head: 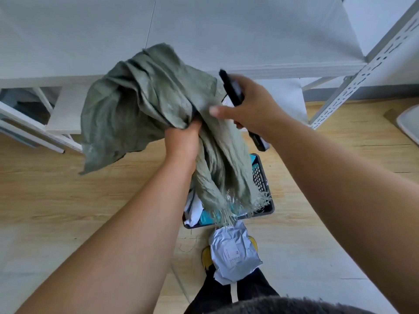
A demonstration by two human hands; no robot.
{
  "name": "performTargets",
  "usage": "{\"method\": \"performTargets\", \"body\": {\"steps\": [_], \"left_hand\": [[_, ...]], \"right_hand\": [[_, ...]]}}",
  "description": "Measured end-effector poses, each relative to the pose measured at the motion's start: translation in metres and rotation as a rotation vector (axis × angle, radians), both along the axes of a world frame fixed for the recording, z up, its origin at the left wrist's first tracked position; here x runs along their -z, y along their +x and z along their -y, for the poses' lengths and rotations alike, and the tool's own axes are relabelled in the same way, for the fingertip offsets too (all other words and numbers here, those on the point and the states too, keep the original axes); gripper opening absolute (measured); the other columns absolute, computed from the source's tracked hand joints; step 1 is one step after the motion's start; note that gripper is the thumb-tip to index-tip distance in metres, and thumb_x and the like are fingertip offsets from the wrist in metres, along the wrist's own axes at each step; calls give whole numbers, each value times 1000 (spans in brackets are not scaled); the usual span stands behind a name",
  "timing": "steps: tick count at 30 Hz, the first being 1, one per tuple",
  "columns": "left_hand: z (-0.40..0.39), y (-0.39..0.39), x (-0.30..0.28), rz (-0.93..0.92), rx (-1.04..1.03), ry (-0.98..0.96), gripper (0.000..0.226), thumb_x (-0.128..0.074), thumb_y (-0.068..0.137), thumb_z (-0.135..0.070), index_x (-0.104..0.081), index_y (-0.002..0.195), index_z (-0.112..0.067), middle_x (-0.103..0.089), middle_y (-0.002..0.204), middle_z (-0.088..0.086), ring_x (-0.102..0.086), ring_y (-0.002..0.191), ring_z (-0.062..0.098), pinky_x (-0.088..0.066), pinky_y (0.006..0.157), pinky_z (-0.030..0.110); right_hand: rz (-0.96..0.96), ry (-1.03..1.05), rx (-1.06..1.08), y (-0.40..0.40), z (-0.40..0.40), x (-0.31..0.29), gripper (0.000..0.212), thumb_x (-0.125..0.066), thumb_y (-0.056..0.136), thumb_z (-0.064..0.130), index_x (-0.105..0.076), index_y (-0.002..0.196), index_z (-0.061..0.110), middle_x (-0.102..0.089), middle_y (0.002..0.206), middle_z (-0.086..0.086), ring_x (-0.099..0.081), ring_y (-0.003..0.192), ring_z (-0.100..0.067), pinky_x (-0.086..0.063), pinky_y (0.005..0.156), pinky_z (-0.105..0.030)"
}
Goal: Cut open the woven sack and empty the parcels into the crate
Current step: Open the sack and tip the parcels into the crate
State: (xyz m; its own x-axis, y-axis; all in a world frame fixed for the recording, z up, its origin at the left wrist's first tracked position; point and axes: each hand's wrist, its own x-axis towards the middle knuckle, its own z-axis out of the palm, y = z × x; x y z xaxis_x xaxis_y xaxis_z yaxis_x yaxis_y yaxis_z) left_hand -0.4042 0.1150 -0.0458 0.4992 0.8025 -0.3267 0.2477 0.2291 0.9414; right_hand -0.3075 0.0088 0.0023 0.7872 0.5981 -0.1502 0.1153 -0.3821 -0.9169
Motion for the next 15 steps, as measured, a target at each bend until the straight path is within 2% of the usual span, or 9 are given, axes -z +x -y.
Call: {"method": "performTargets", "body": {"steps": [2, 4, 5, 7, 9, 12, 14, 15], "left_hand": [[2, 3, -7, 32, 25, 51, 25, -71, 82, -23, -67, 106, -18, -70, 109, -5, -65, 102, 16, -52, 95, 39], [4, 7, -10, 55, 100, 59, 27, -72, 80, -25, -67, 106, -19, -71, 108, -6, -65, 101, 16, -52, 96, 42], [4, 7, -12, 60, 116, 53, 28, -73, 80, -26, -67, 106, -19, -71, 108, -6, -66, 101, 15, -52, 96, 42], [2, 6, -15, 86, 117, 39, 28, -74, 80, -27, -66, 106, -20, -70, 107, -7, -66, 101, 13, -51, 97, 37], [-4, 4, -14, 80, 172, 101, 31, -75, 82, -27, -65, 111, -20, -69, 111, -8, -64, 105, 9, -49, 96, 28], [-11, 0, -8, -81, 320, 159, 48, -81, 74, -31, -65, 117, -15, -69, 113, -7, -63, 107, 12, -50, 95, 31], [-19, -3, -7, -114, 219, 144, 42, -82, 74, -31, -66, 108, -13, -69, 102, -7, -64, 99, 12, -52, 82, 25], [-21, -4, -7, -84, 143, 136, 40, -81, 74, -32, -67, 107, -13, -70, 100, -7, -65, 96, 12, -51, 79, 24]], "right_hand": [[-10, -207, -39, -5, 10, 21, 75, -87, 62, 36, -55, 128, 22, -66, 103, 3, -61, 73, -12, -58, 72, -33], [-33, -315, -26, -11, 14, 35, 43, -86, 66, 31, -63, 100, 19, -66, 83, -1, -61, 74, -22, -57, 81, -45], [-23, -302, 38, -11, 14, 38, 26, -82, 70, 27, -61, 84, 21, -63, 73, -1, -62, 71, -25, -57, 79, -46], [29, -202, 218, -7, 13, 36, 24, -75, 76, 19, -53, 70, 26, -62, 69, -4, -65, 72, -30, -57, 74, -43], [29, -106, 284, -3, 13, 35, 24, -70, 79, 14, -53, 71, 29, -66, 72, -6, -66, 67, -28, -57, 67, -38], [-56, -196, 185, 1, 20, 38, 17, -70, 83, 12, -58, 75, 21, -71, 72, -10, -68, 56, -18, -60, 65, -30], [-31, -179, 255, 5, 24, 34, 20, -69, 81, 11, -56, 71, 22, -69, 65, -5, -68, 55, -13, -59, 65, -28], [-18, -127, 313, 7, 24, 34, 22, -69, 80, 10, -54, 68, 23, -67, 62, -2, -70, 59, -16, -59, 68, -33]]}}
